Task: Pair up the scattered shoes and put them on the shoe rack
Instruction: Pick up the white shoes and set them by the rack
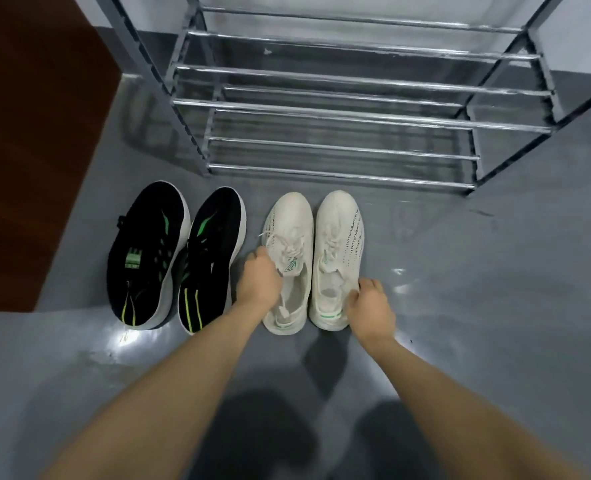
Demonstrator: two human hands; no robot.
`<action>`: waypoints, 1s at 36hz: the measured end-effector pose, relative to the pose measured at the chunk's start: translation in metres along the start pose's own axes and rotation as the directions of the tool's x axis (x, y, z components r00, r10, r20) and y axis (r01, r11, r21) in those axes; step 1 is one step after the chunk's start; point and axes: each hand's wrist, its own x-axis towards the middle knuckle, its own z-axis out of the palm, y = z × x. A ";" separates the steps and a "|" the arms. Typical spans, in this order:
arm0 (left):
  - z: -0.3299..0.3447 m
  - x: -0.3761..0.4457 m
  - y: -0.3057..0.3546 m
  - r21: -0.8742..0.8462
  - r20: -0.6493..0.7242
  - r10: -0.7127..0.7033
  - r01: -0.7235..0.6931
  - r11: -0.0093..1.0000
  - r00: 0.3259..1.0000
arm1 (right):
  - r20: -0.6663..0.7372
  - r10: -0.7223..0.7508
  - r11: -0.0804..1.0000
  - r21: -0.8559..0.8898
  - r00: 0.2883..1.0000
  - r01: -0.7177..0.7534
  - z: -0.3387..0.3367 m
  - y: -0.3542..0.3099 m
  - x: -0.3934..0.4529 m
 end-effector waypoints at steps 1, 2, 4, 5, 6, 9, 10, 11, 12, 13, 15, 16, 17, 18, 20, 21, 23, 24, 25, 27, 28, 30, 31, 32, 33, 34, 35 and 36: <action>0.001 -0.002 0.000 0.021 -0.005 0.011 -0.011 1.000 1.000 | 0.000 0.004 1.000 0.011 1.000 -0.004 0.000 0.000 0.000; 0.002 -0.003 0.001 0.043 -0.010 0.020 -0.019 0.999 1.000 | -0.011 0.002 1.000 0.016 1.000 -0.002 -0.001 0.000 0.000; 0.002 -0.008 0.004 0.076 -0.005 0.030 -0.030 0.997 1.000 | -0.046 -0.028 0.999 0.015 0.999 0.028 -0.004 -0.001 0.000; 0.001 -0.009 0.006 0.092 -0.010 0.039 -0.038 0.995 0.999 | -0.060 -0.059 0.998 0.013 0.996 0.060 -0.007 -0.003 0.000; -0.001 -0.012 0.009 0.108 -0.018 0.047 -0.045 0.993 0.999 | -0.064 -0.093 0.996 0.010 0.994 0.094 -0.011 -0.005 -0.001; -0.017 -0.019 0.019 0.125 -0.016 0.069 -0.066 0.990 0.998 | -0.047 -0.166 0.986 0.017 0.985 0.167 -0.030 -0.016 -0.008; -0.025 -0.023 0.023 0.120 -0.012 0.081 -0.079 0.990 0.997 | -0.042 -0.182 0.983 0.019 0.982 0.183 -0.037 -0.019 -0.011; -0.034 -0.028 0.029 0.113 -0.006 0.089 -0.087 0.990 0.996 | -0.030 -0.186 0.982 0.025 0.982 0.187 -0.048 -0.023 -0.015; -0.045 -0.036 0.034 0.103 -0.001 0.090 -0.089 0.991 0.996 | -0.015 -0.187 0.982 0.032 0.982 0.187 -0.059 -0.027 -0.022; -0.057 -0.043 0.040 0.091 0.009 0.091 -0.092 0.992 0.996 | -0.001 -0.186 0.982 0.038 0.982 0.186 -0.072 -0.031 -0.028; -0.086 -0.063 0.053 0.066 0.047 0.088 -0.091 0.994 0.995 | 0.026 -0.192 0.981 0.035 0.981 0.191 -0.102 -0.041 -0.044; -0.095 -0.070 0.058 0.058 0.066 0.090 -0.094 0.994 0.994 | 0.038 -0.195 0.980 0.031 0.980 0.194 -0.112 -0.044 -0.050; -0.110 -0.078 0.064 0.049 0.080 0.086 -0.090 0.995 0.993 | 0.052 -0.191 0.981 0.033 0.980 0.189 -0.129 -0.051 -0.057; -0.126 -0.087 0.071 0.040 0.088 0.085 -0.089 0.995 0.993 | 0.068 -0.185 0.982 0.036 0.980 0.183 -0.147 -0.057 -0.064; -0.159 -0.106 0.084 0.018 0.094 0.084 -0.086 0.996 0.992 | 0.096 -0.179 0.983 0.052 0.979 0.174 -0.183 -0.072 -0.081; -0.178 -0.116 0.092 0.008 0.102 0.085 -0.086 0.996 0.991 | 0.102 -0.181 0.983 0.062 0.978 0.176 -0.203 -0.080 -0.090; -0.216 -0.138 0.108 -0.006 0.098 0.092 -0.092 0.996 0.991 | 0.099 -0.198 0.978 0.081 0.975 0.191 -0.242 -0.096 -0.110; -0.234 -0.147 0.115 -0.014 0.098 0.096 -0.095 0.995 0.990 | 0.096 -0.207 0.976 0.088 0.974 0.198 -0.259 -0.102 -0.118; -0.260 -0.161 0.127 -0.025 0.102 0.094 -0.092 0.995 0.990 | 0.094 -0.209 0.975 0.099 0.973 0.200 -0.286 -0.112 -0.131; -0.284 -0.173 0.138 -0.041 0.112 0.101 -0.097 0.995 0.989 | 0.088 -0.219 0.972 0.111 0.972 0.209 -0.307 -0.122 -0.143; -0.300 -0.181 0.146 -0.046 0.120 0.107 -0.102 0.994 0.987 | 0.079 -0.219 0.971 0.121 0.973 0.208 -0.322 -0.128 -0.150; -0.336 -0.201 0.162 -0.054 0.137 0.125 -0.119 0.991 0.983 | 0.077 -0.197 0.971 0.150 0.977 0.184 -0.356 -0.141 -0.168; -0.352 -0.211 0.170 -0.061 0.145 0.131 -0.123 0.991 0.981 | 0.081 -0.186 0.971 0.165 0.979 0.171 -0.372 -0.147 -0.178; -0.367 -0.220 0.178 -0.066 0.149 0.140 -0.132 0.989 0.979 | 0.080 -0.178 0.970 0.182 0.981 0.162 -0.387 -0.152 -0.186; -0.382 -0.229 0.186 -0.071 0.149 0.154 -0.145 0.987 0.977 | 0.078 -0.175 0.969 0.193 0.982 0.157 -0.403 -0.157 -0.194; -0.397 -0.238 0.194 -0.075 0.157 0.159 -0.148 0.986 0.975 | 0.080 -0.166 0.969 0.200 0.983 0.148 -0.418 -0.162 -0.203; -0.410 -0.245 0.200 -0.079 0.165 0.168 -0.156 0.985 0.972 | 0.079 -0.156 0.968 0.209 0.985 0.137 -0.431 -0.165 -0.209; -0.432 -0.259 0.212 -0.081 0.179 0.180 -0.168 0.983 0.967 | 0.070 -0.143 0.967 0.224 0.987 0.124 -0.454 -0.171 -0.221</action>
